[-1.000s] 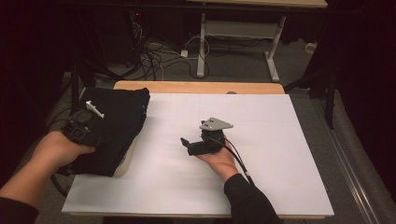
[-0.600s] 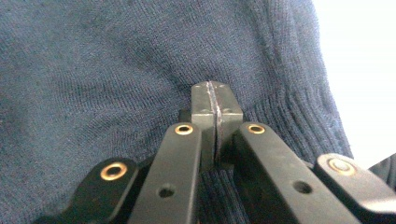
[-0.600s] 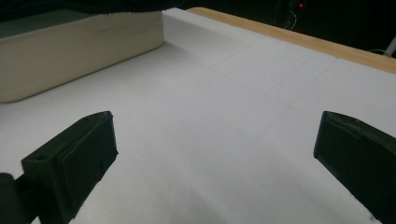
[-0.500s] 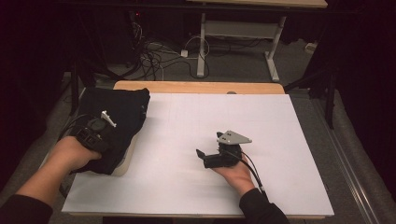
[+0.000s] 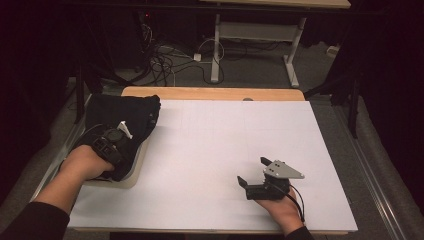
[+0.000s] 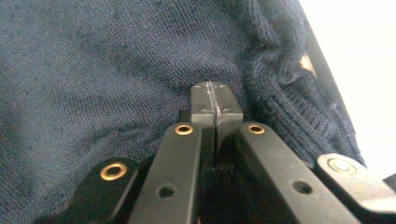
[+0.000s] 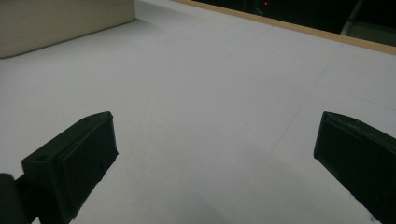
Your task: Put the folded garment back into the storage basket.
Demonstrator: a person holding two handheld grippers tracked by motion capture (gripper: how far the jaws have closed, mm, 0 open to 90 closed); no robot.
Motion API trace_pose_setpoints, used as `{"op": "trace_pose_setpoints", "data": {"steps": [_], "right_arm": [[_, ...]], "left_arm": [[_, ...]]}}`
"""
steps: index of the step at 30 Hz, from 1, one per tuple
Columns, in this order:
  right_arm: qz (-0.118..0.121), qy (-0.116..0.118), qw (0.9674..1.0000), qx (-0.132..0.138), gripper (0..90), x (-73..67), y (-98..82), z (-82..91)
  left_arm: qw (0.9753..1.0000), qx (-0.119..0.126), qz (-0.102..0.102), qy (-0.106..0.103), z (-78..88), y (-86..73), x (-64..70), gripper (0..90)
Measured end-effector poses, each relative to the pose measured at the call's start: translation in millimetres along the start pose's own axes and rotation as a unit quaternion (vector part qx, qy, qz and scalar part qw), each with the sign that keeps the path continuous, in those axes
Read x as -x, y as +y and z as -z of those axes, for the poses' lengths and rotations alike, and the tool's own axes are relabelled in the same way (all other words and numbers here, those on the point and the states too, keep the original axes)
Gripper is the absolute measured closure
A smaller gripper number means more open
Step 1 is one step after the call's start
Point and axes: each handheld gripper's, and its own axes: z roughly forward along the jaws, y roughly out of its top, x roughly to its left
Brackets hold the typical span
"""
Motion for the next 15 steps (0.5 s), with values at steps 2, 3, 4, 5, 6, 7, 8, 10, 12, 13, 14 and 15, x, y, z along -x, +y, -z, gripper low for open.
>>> {"op": "trace_pose_setpoints", "data": {"steps": [2,3,4,5,6,7,8,10,12,13,14,15], "right_arm": [[0.000,-0.006,1.0000,0.004,0.0,2.3,-3.8,7.7],[-0.002,-0.008,0.9999,0.006,0.0,3.2,-5.7,10.7],[-0.003,-0.011,0.9999,0.008,0.0,3.9,-7.5,13.3],[-0.003,-0.014,0.9998,0.011,0.0,4.7,-9.3,15.3],[-0.002,-0.017,0.9998,0.012,0.0,5.6,-10.4,16.6],[-0.002,-0.019,0.9997,0.013,0.0,6.8,-11.1,17.1],[-0.003,-0.019,0.9997,0.014,0.0,7.6,-11.3,17.4],[-0.004,-0.021,0.9996,0.018,0.0,8.7,-10.9,18.1],[-0.003,-0.021,0.9995,0.022,0.0,8.8,-10.5,19.1],[-0.004,-0.021,0.9995,0.024,0.0,8.6,-10.3,19.6],[-0.005,-0.021,0.9995,0.025,0.0,8.5,-10.2,20.1],[-0.005,-0.021,0.9995,0.025,0.0,8.4,-10.2,20.2]], "left_arm": [[1.0000,-0.005,0.004,0.000,-2.3,2.4,-0.8,86.4],[1.0000,-0.008,0.005,0.001,-3.6,3.6,-0.8,86.5],[0.9999,-0.011,0.004,0.001,-5.0,4.8,-0.9,86.5],[0.9999,-0.012,0.006,0.000,-6.5,5.8,-1.1,86.5],[0.9999,-0.014,0.006,-0.002,-8.1,6.7,-1.5,86.5],[0.9998,-0.016,0.007,-0.003,-9.8,7.6,-2.3,86.5],[0.9998,-0.017,0.008,-0.005,-11.7,8.5,-3.0,86.5],[0.9997,-0.023,0.008,-0.008,-16.3,10.2,-4.2,86.5],[0.9994,-0.029,0.007,-0.015,-22.3,12.0,-4.7,86.5],[0.9991,-0.036,0.005,-0.021,-27.1,13.0,-4.6,86.6],[0.9991,-0.038,0.003,-0.021,-30.0,13.3,-4.2,86.5],[0.9991,-0.037,0.004,-0.023,-32.1,13.6,-4.4,86.6]]}}
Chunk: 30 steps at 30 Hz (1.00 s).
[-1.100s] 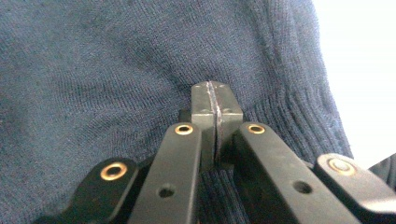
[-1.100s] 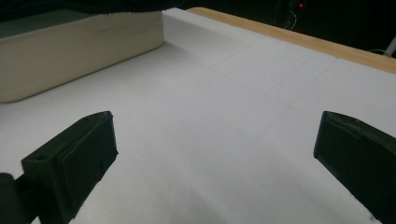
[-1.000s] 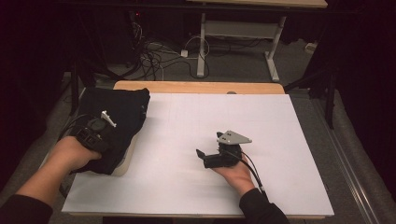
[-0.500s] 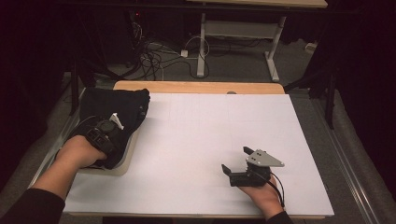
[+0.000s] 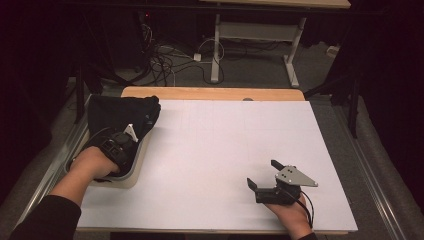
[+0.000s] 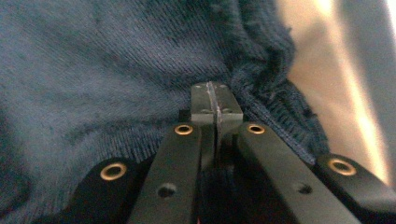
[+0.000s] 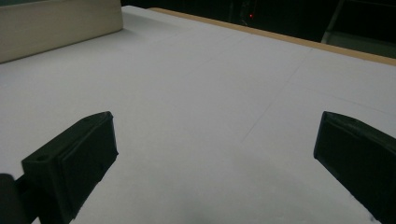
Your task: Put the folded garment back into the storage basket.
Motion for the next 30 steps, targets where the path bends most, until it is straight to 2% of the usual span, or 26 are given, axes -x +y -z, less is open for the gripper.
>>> {"op": "trace_pose_setpoints", "data": {"steps": [3,8,13,16,19,22,25,30], "right_arm": [[-0.001,0.001,1.0000,0.000,0.0,-0.8,-0.5,0.1],[-0.001,0.002,1.0000,0.001,0.0,-1.8,-0.3,0.3],[-0.004,0.000,1.0000,0.003,0.1,-1.7,0.1,1.4],[-0.004,0.000,1.0000,0.003,0.2,-1.8,0.1,1.3],[-0.004,-0.001,1.0000,0.004,0.3,-1.7,0.2,1.7],[-0.003,-0.001,1.0000,0.005,0.4,-1.7,0.6,2.6],[-0.004,0.000,1.0000,0.006,0.5,-2.3,0.8,3.6],[-0.004,-0.001,1.0000,0.007,0.6,-2.7,1.0,4.0]], "left_arm": [[0.9999,0.008,0.005,-0.011,0.4,-2.3,-3.1,86.6],[0.9994,0.031,0.011,-0.007,11.8,-10.3,-4.5,85.3],[0.9964,0.079,0.030,0.012,42.3,-28.2,-13.4,85.5],[0.9942,0.095,0.043,0.026,56.7,-39.7,-21.7,85.7],[0.9929,0.097,0.057,0.040,64.0,-49.9,-31.4,85.7],[0.9918,0.090,0.075,0.050,61.5,-57.8,-43.1,85.6],[0.9915,0.082,0.088,0.048,52.9,-61.9,-52.9,85.6],[0.9932,0.050,0.100,0.034,29.8,-60.6,-64.6,85.7]]}}
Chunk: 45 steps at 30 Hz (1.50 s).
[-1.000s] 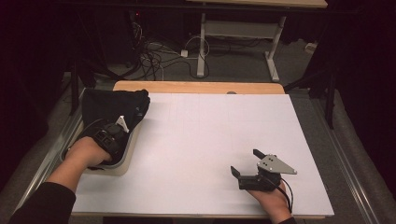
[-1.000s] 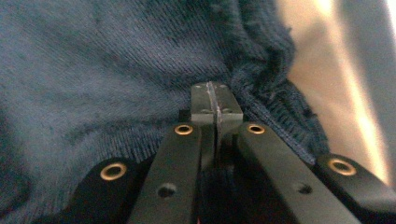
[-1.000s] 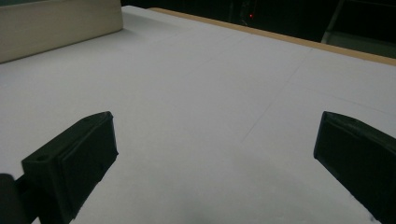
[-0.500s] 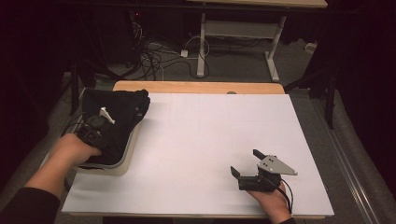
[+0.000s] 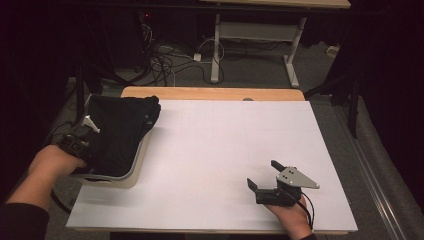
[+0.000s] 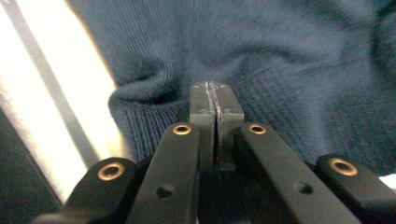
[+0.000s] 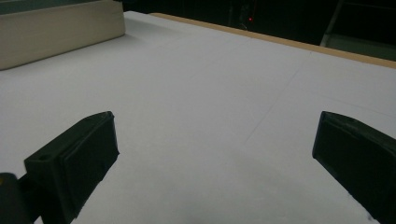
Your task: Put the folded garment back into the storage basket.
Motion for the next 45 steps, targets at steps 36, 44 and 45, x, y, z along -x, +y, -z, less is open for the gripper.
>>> {"op": "trace_pose_setpoints", "data": {"steps": [36,44,45], "right_arm": [[-0.006,-0.015,0.9999,-0.001,1.0,0.8,-4.7,6.3],[-0.001,-0.022,0.9997,-0.006,1.0,-1.7,-7.1,9.7],[-0.002,-0.022,0.9997,-0.005,1.0,-1.7,-7.1,10.3]], "left_arm": [[0.9855,0.150,0.061,0.051,-33.8,41.9,-16.1,86.8],[0.9877,0.136,0.061,0.046,-47.5,50.0,-18.8,86.8],[0.9874,0.140,0.063,0.040,-46.1,49.3,-19.5,86.8]]}}
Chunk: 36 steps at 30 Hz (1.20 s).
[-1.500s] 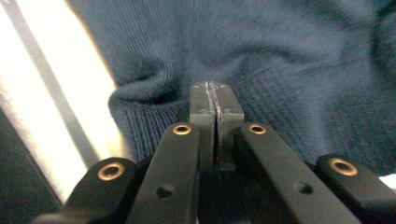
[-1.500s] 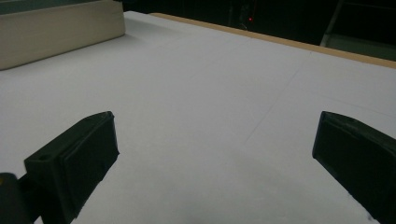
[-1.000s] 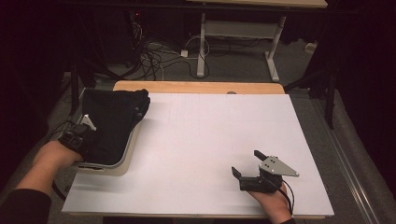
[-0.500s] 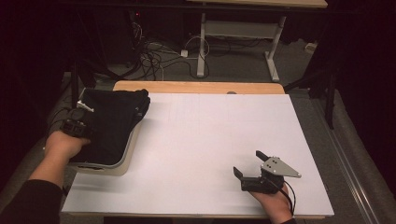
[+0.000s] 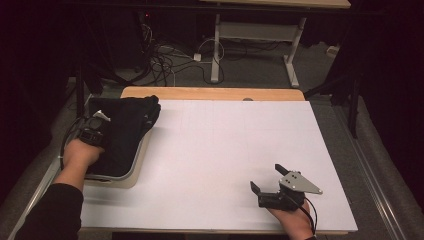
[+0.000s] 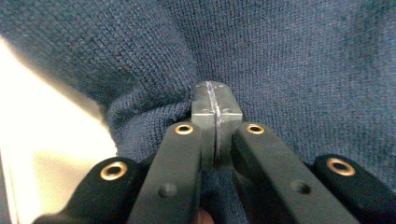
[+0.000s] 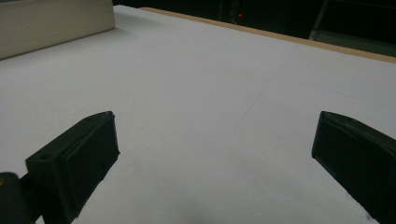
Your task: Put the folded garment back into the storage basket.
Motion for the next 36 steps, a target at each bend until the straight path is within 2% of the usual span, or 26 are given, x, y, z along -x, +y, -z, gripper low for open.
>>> {"op": "trace_pose_setpoints", "data": {"steps": [4,7,9,12,14,15,18,24,29,34,36], "right_arm": [[0.000,-0.001,1.0000,0.003,1.1,-0.1,0.9,2.2],[-0.001,0.001,1.0000,0.005,1.4,-0.1,1.0,2.3],[-0.001,0.001,1.0000,0.005,1.5,0.0,0.3,0.9],[0.001,0.001,1.0000,0.003,1.5,-0.3,-0.2,-0.7],[0.001,0.001,1.0000,0.003,1.5,-0.1,-0.3,-0.7],[0.001,0.000,1.0000,0.003,1.5,0.3,-0.3,-0.5],[-0.004,-0.002,1.0000,0.003,1.6,1.0,-0.6,-0.7],[0.007,0.004,1.0000,-0.001,1.6,-4.9,-1.3,-4.3],[0.015,0.011,0.9998,-0.005,1.6,-11.5,-1.2,-6.6],[0.019,0.013,0.9997,-0.006,1.6,-13.8,-0.9,-7.5],[0.020,0.013,0.9997,-0.004,1.6,-13.2,-0.9,-6.6]], "left_arm": [[0.9987,0.037,0.015,-0.031,12.7,2.2,-2.7,86.8],[0.9970,0.070,0.024,-0.024,18.6,9.5,-4.6,86.8],[0.9954,0.087,0.030,-0.023,18.1,15.3,-5.6,86.8],[0.9928,0.111,0.045,-0.010,13.8,25.8,-8.9,86.8],[0.9926,0.112,0.045,0.007,9.8,33.5,-10.1,86.8],[0.9934,0.108,0.035,0.020,7.3,38.6,-9.8,86.8],[0.9942,0.100,0.027,0.029,1.2,47.9,-10.3,86.8],[0.9950,0.093,0.026,0.023,-11.3,53.1,-10.7,86.9],[0.9980,0.060,0.018,0.008,-29.6,52.2,-8.8,86.9],[0.9979,0.061,0.020,0.008,-30.5,52.3,-8.6,86.9],[0.9977,0.063,0.023,0.002,-27.3,51.4,-9.6,86.8]]}}
